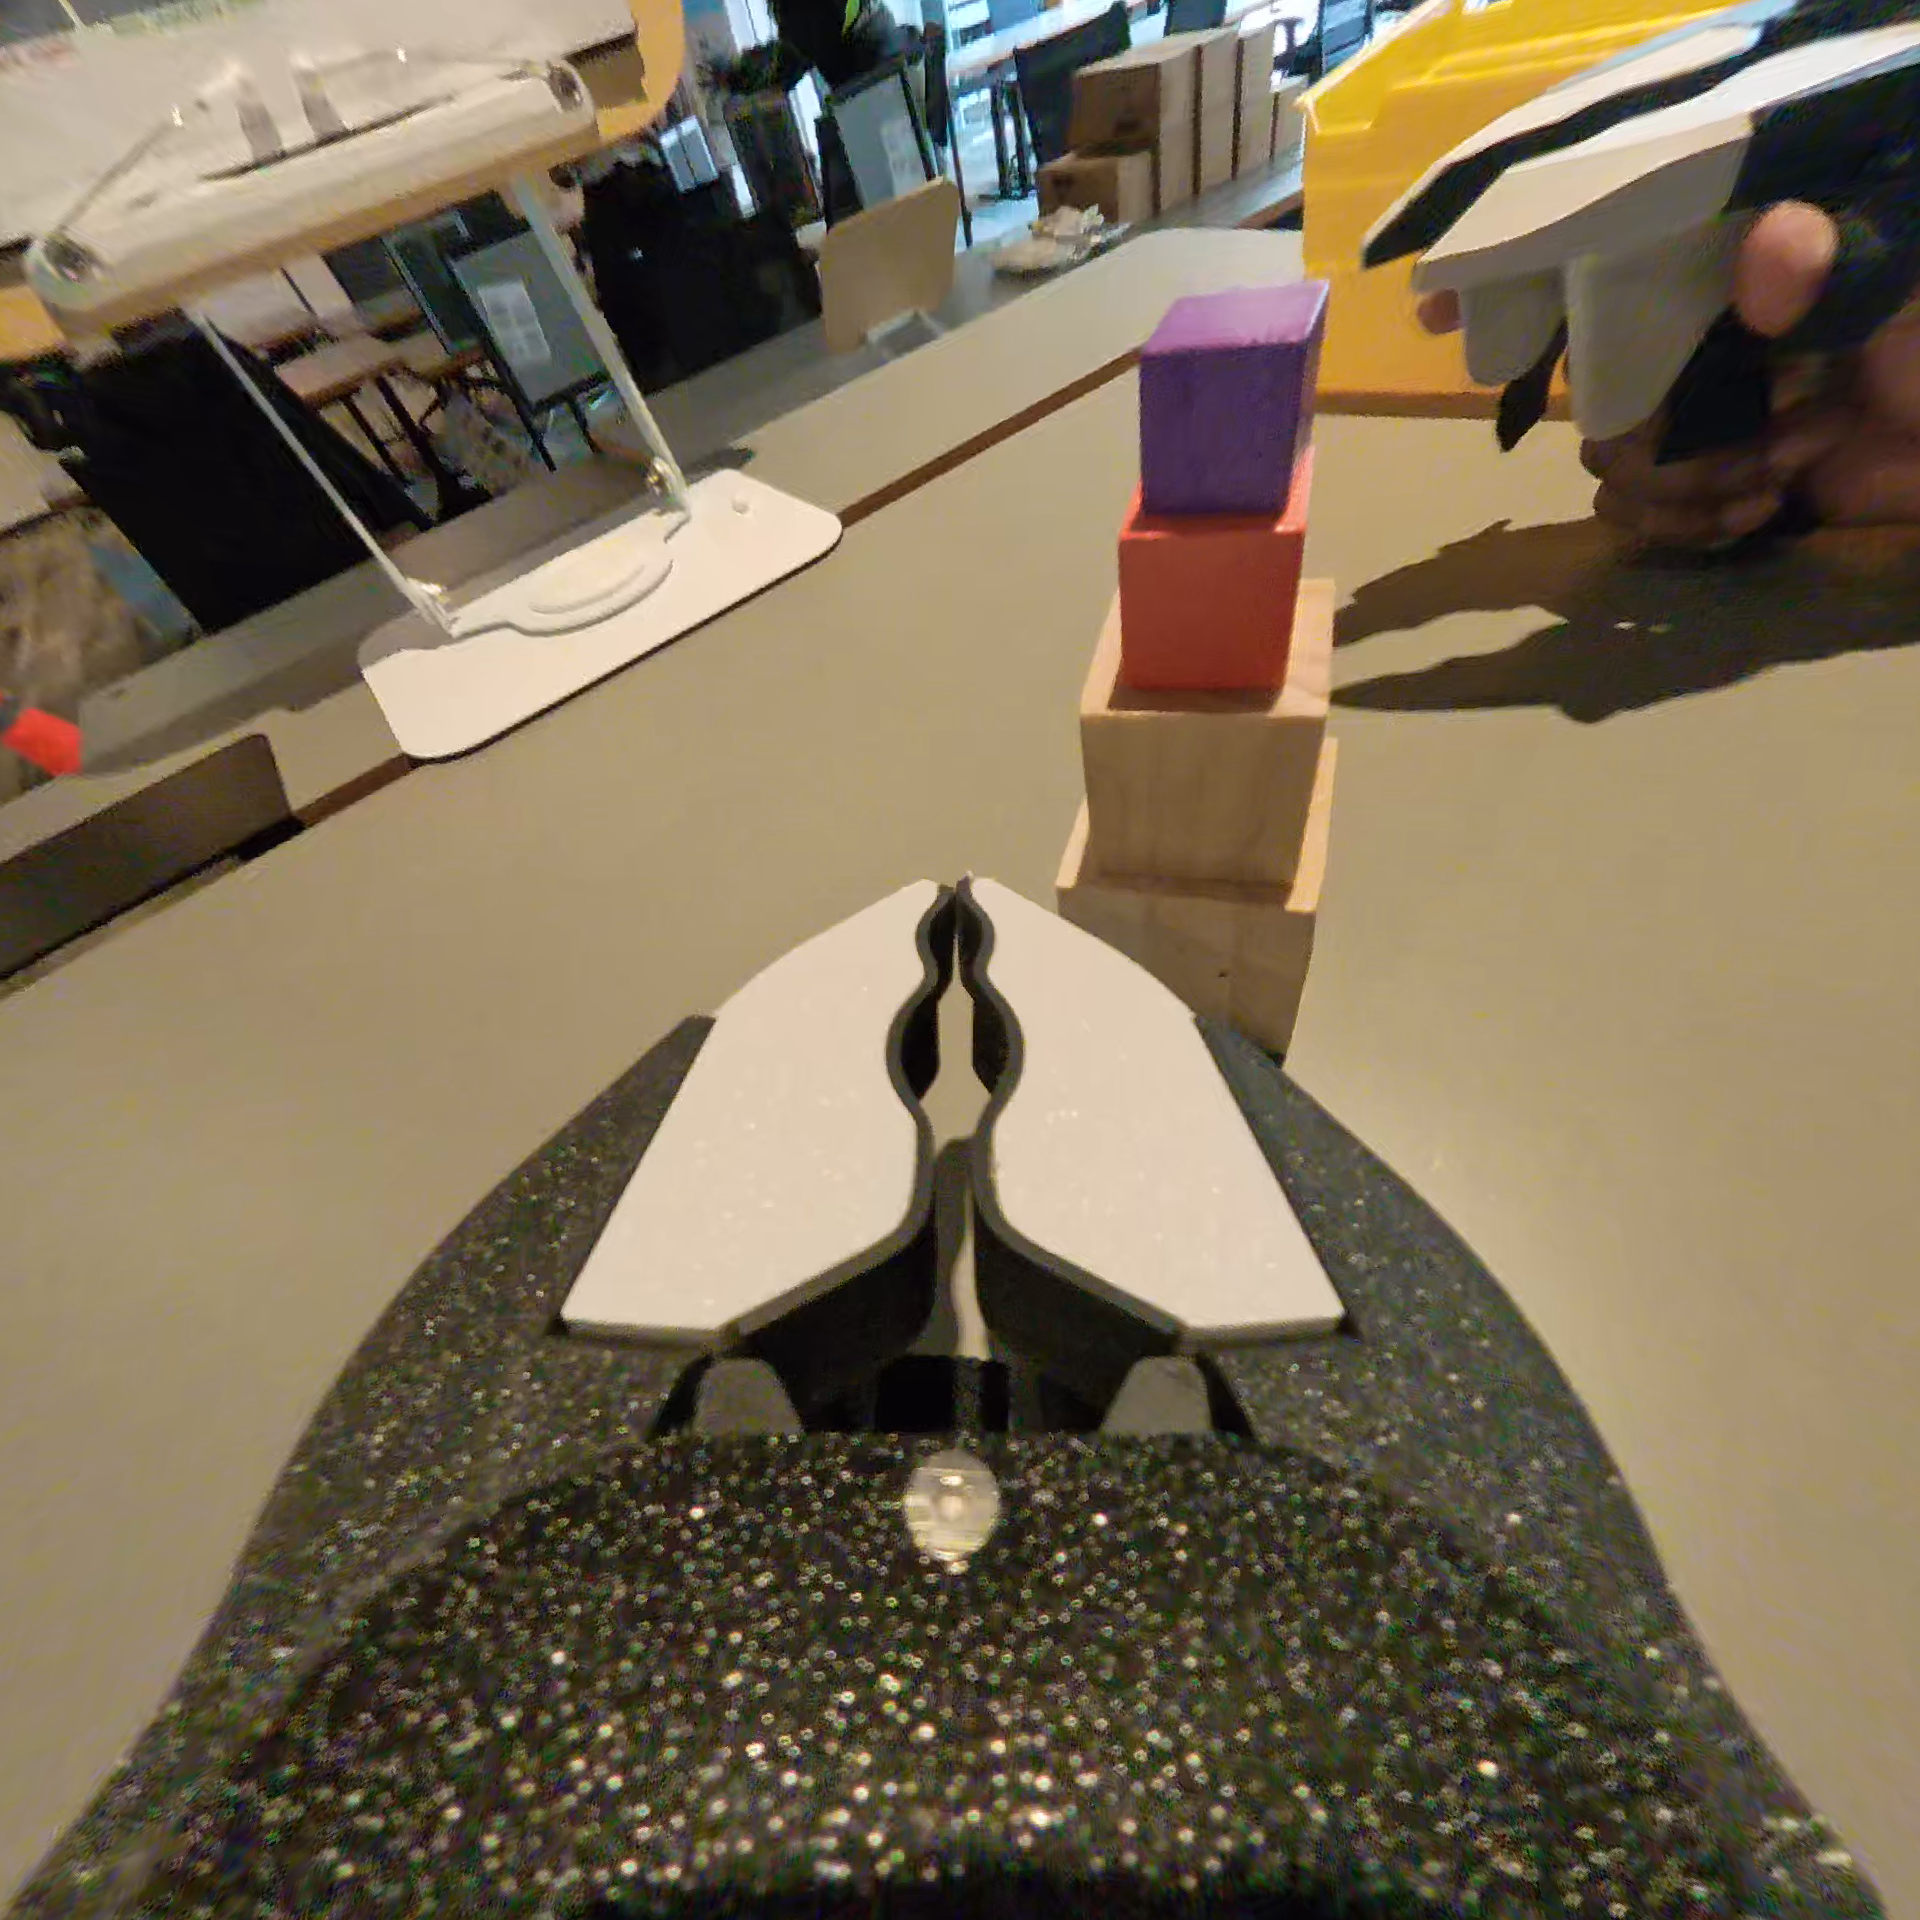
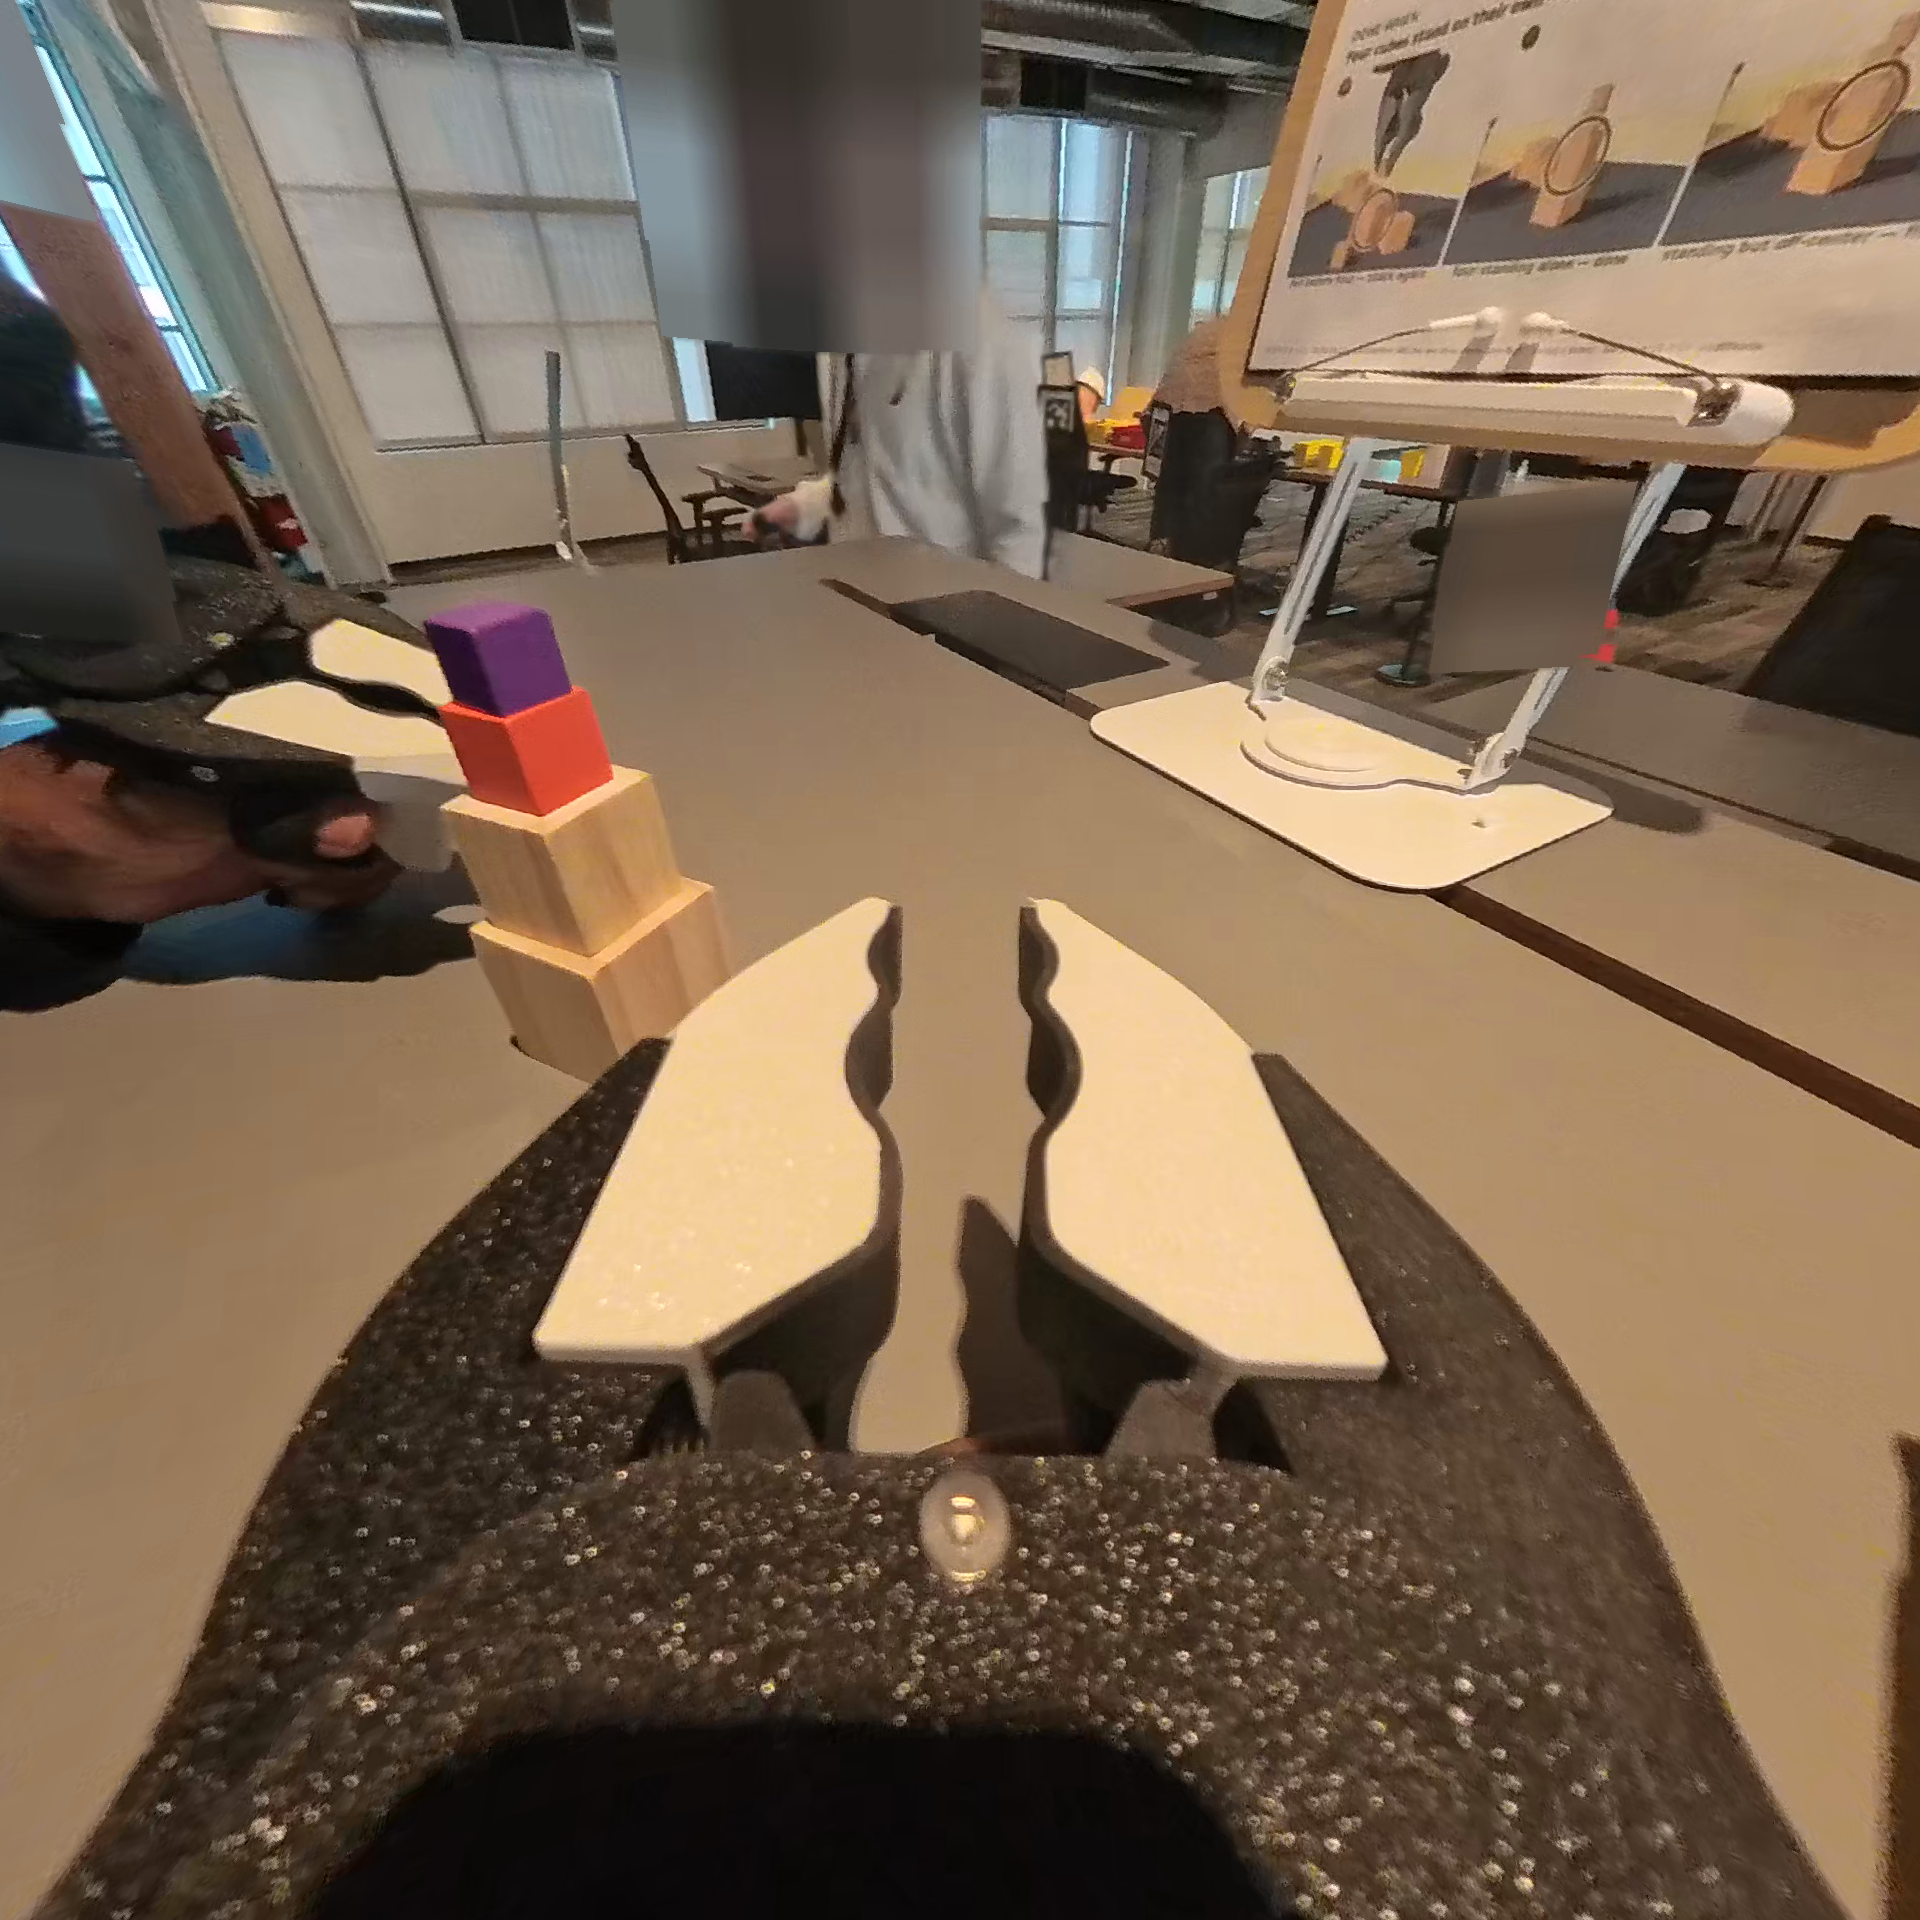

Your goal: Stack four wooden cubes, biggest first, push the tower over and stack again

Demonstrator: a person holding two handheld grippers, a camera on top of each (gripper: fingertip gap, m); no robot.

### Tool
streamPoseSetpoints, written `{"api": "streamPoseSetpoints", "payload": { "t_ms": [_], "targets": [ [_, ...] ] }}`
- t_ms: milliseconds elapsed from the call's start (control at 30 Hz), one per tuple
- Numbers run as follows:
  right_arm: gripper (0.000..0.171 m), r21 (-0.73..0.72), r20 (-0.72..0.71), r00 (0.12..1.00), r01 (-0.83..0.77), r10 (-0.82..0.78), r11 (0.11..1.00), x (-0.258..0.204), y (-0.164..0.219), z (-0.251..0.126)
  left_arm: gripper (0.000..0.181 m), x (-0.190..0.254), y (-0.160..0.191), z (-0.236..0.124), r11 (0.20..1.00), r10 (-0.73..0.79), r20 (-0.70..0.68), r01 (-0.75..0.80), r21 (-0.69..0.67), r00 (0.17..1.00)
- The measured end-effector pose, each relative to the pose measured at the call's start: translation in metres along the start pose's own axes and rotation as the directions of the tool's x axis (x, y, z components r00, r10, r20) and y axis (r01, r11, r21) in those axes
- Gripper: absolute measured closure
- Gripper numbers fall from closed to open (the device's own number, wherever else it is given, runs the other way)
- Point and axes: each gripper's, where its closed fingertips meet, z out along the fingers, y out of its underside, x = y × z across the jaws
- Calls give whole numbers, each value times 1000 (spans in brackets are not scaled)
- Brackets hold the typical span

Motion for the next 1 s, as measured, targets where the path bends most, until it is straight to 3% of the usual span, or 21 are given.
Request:
{"api": "streamPoseSetpoints", "payload": {
  "t_ms": [133,267,433,600,800,1000],
  "targets": [
    [150,14,-33,999,3,-3,1000,3,-4,-3,181,17,-15,15,1000,14,-48,-15,-23,999],
    [150,47,-73,997,-12,16,999,13,-11,-9,181,57,-48,29,979,202,-136,-204,5,970],
    [150,73,-142,990,-2,12,997,29,-19,-27,181,57,-50,32,944,319,-73,-323,-70,945],
    [147,44,-183,983,-11,19,999,38,-15,-40,174,25,-45,13,979,203,-3,-203,21,979],
    [134,-68,-207,978,-33,19,997,34,1,-31,158,-47,-18,-9,984,-78,124,56,170,989],
    [117,-224,-156,986,-91,57,970,0,29,1,155,-63,-25,-30,923,-233,54,203,327,971]
  ]
}}
